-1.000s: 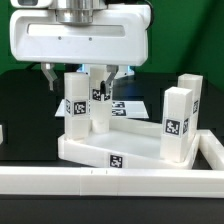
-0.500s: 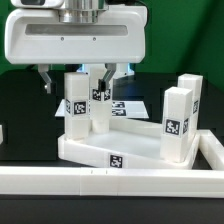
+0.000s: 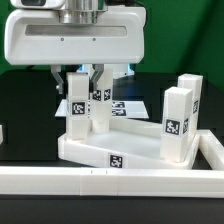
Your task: Assemble desk
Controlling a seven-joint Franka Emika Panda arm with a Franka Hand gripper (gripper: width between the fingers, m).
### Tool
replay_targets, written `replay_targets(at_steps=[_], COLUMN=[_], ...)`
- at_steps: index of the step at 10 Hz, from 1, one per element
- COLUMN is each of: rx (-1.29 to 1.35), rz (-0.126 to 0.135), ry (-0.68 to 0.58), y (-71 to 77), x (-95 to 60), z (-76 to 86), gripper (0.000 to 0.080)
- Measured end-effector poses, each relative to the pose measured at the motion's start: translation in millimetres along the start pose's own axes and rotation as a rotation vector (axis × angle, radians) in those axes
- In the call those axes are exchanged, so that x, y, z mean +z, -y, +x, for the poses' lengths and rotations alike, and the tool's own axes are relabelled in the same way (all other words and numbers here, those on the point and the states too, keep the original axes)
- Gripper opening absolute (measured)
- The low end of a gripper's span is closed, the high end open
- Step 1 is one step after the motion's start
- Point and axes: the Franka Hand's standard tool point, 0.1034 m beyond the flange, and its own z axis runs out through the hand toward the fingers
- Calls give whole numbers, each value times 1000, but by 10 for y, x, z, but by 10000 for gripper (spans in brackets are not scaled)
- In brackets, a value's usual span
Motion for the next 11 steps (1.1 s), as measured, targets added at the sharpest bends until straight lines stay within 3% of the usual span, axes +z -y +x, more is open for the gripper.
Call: replay_targets(at_steps=[3,8,11], rx=[69,643,975], rz=[6,47,44], ry=[0,-8,-15], y=[-5,-53,-47], x=[-1,13,18], z=[-2,-37,-17], gripper=[288,289,290])
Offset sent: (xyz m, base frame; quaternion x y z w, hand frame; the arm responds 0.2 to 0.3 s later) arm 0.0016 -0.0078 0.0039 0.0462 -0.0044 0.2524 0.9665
